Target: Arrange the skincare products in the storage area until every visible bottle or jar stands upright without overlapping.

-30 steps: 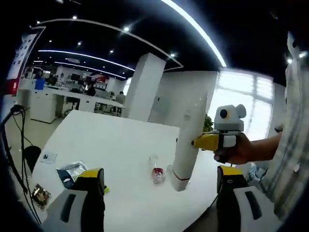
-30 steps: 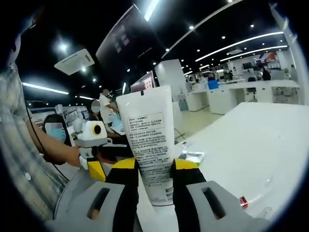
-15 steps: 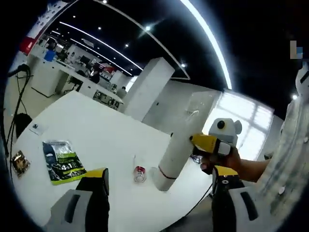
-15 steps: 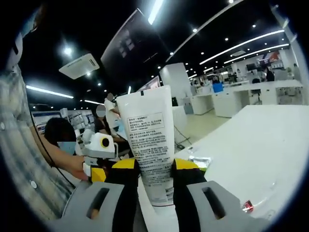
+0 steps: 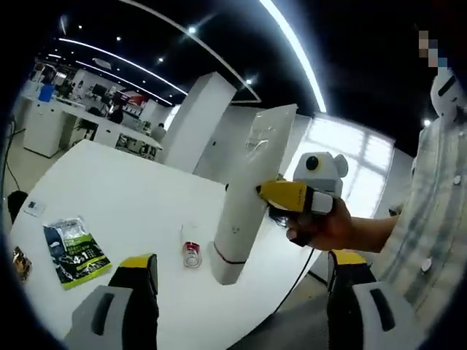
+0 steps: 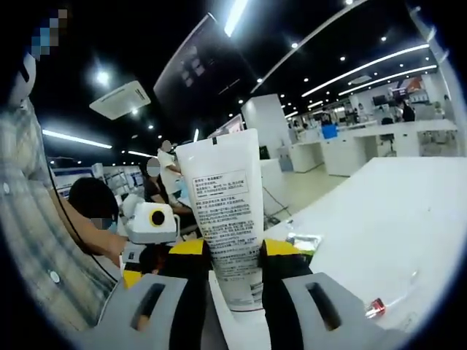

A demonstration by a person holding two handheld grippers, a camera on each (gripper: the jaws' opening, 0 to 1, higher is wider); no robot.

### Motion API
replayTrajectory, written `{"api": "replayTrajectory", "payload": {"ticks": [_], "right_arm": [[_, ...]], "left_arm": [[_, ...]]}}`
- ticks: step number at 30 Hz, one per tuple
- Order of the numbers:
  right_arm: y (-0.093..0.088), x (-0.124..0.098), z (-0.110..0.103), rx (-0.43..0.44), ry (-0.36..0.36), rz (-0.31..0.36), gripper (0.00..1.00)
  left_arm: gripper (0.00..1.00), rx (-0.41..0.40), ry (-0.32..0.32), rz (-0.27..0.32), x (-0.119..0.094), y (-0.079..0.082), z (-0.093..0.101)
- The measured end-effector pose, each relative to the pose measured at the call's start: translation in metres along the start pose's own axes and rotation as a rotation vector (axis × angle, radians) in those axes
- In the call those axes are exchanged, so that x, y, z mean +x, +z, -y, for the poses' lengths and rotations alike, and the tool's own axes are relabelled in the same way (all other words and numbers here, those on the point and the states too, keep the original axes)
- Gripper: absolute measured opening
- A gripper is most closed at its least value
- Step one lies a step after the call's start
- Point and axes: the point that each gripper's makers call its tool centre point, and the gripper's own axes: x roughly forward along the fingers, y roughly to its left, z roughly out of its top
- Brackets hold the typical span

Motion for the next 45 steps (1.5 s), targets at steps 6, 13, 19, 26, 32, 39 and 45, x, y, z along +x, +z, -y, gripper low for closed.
{"api": "replayTrajectory", "payload": {"ticks": [6, 13, 19, 26, 32, 39, 45], "right_arm": [[-0.005, 0.006, -0.01, -0.015, 0.041, -0.022, 0.25], [-0.01, 0.003, -0.041, 0.048, 0.243, -0.038, 0.24], [-0.013, 0.001, -0.054, 0.061, 0.336, -0.07, 0.24], [-0.006, -0.003, -0.07, 0.091, 0.437, -0.063, 0.25], [-0.002, -0.001, -0.079, 0.083, 0.474, -0.064, 0.25], [-0.005, 0.001, -0.082, 0.117, 0.475, -0.048, 0.25], [-0.011, 0.0, -0.081, 0.139, 0.454, -0.037, 0.26]], "left_arm": [[0.92, 0.0, -0.041, -0.025, 0.001, -0.004, 0.008], [0.87, -0.039, -0.097, -0.027, 0.001, -0.005, 0.015], [0.77, -0.06, -0.165, -0.028, 0.0, -0.005, 0.027], [0.46, -0.08, -0.268, -0.027, -0.004, -0.005, 0.043], [0.4, -0.075, -0.301, -0.028, -0.005, -0.005, 0.048], [0.4, -0.069, -0.315, -0.047, -0.005, -0.008, 0.052], [0.38, -0.043, -0.306, -0.082, -0.004, -0.015, 0.052]]}}
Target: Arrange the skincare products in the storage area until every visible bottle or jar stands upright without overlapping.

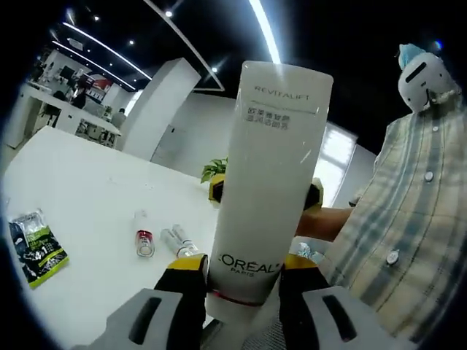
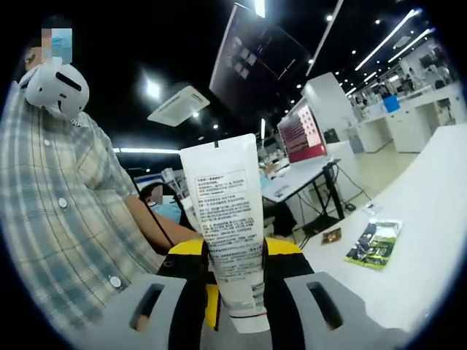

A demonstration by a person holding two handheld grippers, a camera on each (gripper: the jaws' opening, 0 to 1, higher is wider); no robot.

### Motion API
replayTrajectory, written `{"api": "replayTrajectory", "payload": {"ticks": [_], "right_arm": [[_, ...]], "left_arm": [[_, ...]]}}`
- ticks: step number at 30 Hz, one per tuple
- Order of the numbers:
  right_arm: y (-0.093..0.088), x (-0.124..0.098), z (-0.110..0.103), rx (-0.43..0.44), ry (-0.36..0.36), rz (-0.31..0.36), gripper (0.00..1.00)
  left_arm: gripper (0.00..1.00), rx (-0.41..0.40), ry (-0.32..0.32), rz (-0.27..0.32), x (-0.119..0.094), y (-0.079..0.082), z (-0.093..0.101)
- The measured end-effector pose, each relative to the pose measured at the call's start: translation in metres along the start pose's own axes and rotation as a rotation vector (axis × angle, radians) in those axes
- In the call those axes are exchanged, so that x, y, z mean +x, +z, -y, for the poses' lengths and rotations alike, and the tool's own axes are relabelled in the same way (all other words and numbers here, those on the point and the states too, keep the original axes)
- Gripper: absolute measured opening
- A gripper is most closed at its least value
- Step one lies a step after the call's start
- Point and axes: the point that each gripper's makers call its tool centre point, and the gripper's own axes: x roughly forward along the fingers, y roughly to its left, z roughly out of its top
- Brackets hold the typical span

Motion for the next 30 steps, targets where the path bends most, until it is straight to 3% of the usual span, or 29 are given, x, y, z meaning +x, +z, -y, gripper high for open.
{"api": "replayTrajectory", "payload": {"ticks": [4, 7, 14, 23, 24, 30], "right_arm": [[-0.002, -0.002, 0.002, 0.01, -0.018, 0.023, 0.27], [0.002, -0.003, 0.003, 0.017, -0.033, 0.067, 0.27], [0.006, -0.004, 0.004, 0.017, -0.064, 0.1, 0.28], [0.002, -0.001, 0.002, -0.032, -0.09, 0.059, 0.29], [0.002, 0.0, 0.003, -0.046, -0.098, 0.052, 0.29], [0.003, -0.001, 0.007, -0.078, -0.093, 0.017, 0.29]], "left_arm": [[0.37, 0.019, 0.009, -0.016, 0.0, -0.002, 0.001], [0.36, 0.032, 0.017, -0.004, -0.001, 0.001, 0.001], [0.34, 0.068, 0.053, 0.008, 0.0, 0.005, 0.0], [0.33, 0.133, 0.124, -0.028, 0.003, 0.0, -0.002], [0.33, 0.157, 0.167, -0.032, 0.001, 0.002, -0.009], [0.33, 0.185, 0.261, -0.045, -0.001, 0.003, -0.015]]}}
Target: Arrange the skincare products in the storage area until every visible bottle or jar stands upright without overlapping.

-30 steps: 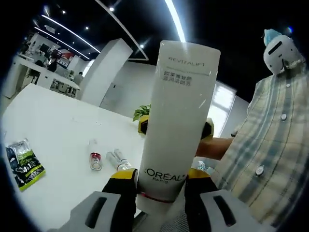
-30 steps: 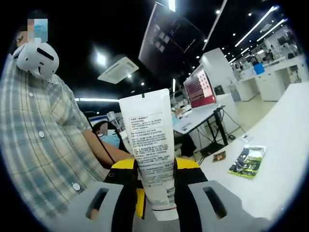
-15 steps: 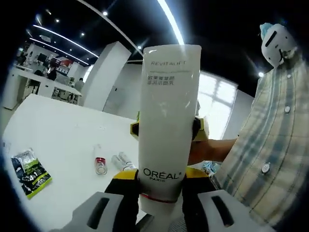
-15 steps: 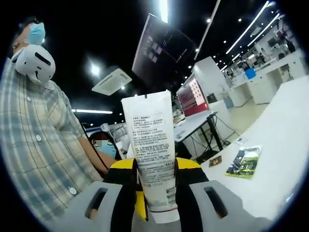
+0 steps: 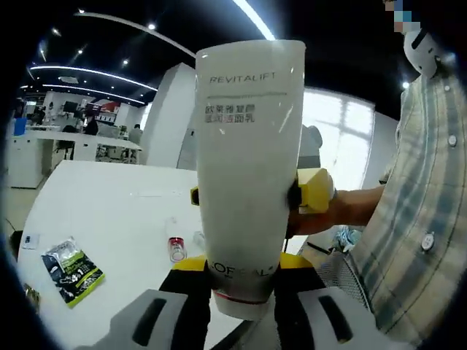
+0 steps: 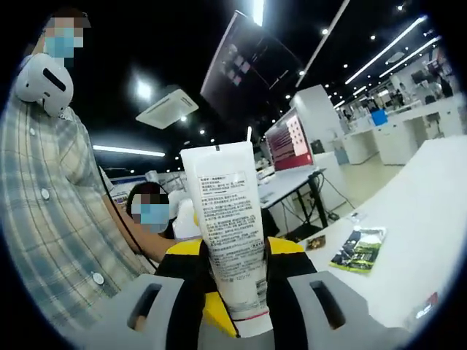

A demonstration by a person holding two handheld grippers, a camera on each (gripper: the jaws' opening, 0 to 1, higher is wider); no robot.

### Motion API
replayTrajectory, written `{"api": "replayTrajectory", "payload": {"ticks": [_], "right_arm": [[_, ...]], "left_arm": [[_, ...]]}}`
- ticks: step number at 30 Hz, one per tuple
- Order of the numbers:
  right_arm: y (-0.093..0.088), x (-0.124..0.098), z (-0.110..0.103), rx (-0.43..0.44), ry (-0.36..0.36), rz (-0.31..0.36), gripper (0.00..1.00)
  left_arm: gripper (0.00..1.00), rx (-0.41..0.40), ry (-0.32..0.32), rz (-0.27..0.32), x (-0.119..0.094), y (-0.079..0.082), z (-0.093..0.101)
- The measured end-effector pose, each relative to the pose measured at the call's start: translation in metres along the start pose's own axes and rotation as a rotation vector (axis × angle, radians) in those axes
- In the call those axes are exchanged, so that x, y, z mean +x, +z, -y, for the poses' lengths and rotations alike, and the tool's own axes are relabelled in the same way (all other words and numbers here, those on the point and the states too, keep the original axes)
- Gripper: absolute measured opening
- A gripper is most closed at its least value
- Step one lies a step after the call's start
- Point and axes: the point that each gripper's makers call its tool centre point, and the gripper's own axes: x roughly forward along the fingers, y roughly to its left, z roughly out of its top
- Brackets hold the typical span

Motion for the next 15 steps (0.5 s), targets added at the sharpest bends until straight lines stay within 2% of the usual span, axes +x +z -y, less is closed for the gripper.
{"api": "replayTrajectory", "payload": {"ticks": [7, 8, 15], "right_arm": [[-0.002, 0.001, 0.008, -0.018, -0.028, -0.011, 0.29], [-0.001, 0.001, 0.01, -0.018, -0.037, -0.011, 0.28], [0.004, 0.007, 0.017, -0.048, -0.076, -0.023, 0.27]], "left_arm": [[0.33, 0.004, 0.097, -0.013, 0.0, -0.002, -0.015], [0.33, -0.001, 0.124, -0.008, -0.001, -0.001, -0.019], [0.33, -0.039, 0.206, 0.02, -0.002, 0.003, -0.032]]}}
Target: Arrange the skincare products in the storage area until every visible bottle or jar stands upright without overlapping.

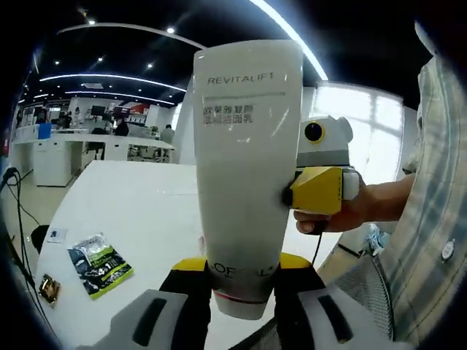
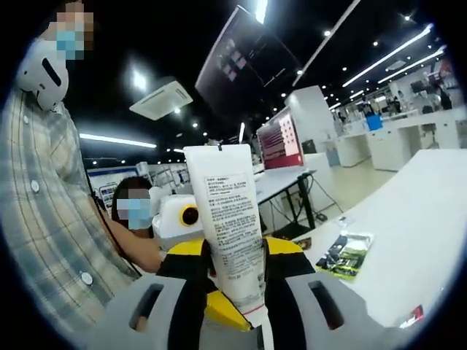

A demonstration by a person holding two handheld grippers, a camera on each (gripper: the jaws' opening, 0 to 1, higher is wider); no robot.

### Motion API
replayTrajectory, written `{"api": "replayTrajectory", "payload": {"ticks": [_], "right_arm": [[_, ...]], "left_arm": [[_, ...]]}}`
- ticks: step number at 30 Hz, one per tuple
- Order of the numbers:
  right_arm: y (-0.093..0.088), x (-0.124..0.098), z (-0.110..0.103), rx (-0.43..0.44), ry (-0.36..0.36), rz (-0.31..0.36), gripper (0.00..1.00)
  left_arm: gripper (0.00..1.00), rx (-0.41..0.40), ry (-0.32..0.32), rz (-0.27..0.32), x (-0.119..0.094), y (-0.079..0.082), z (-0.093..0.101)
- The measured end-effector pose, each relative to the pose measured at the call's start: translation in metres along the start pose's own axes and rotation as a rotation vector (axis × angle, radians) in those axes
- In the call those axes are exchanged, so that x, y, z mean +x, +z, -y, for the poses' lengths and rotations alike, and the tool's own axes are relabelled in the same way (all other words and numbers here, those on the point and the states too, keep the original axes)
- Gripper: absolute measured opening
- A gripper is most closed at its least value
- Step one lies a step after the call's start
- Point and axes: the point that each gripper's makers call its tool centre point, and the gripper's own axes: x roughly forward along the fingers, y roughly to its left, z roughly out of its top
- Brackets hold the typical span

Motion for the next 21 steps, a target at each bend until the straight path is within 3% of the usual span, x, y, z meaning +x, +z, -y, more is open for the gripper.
{"api": "replayTrajectory", "payload": {"ticks": [5, 7, 15, 18, 21], "right_arm": [[-0.008, 0.006, 0.005, 0.004, -0.039, -0.021, 0.26], [-0.013, 0.007, 0.006, 0.005, -0.057, -0.033, 0.26], [-0.017, 0.009, 0.007, -0.004, -0.115, -0.054, 0.26], [-0.023, 0.01, 0.016, 0.055, -0.19, -0.094, 0.26], [-0.021, 0.015, 0.018, 0.017, -0.233, -0.108, 0.25]], "left_arm": [[0.33, 0.018, 0.037, -0.002, -0.002, -0.007, -0.01], [0.33, 0.059, 0.07, -0.03, -0.003, -0.012, -0.016], [0.33, 0.1, 0.124, -0.058, -0.003, -0.017, -0.02], [0.33, 0.083, 0.147, -0.084, -0.001, -0.022, -0.026], [0.33, 0.057, 0.153, -0.089, -0.001, -0.023, -0.027]]}}
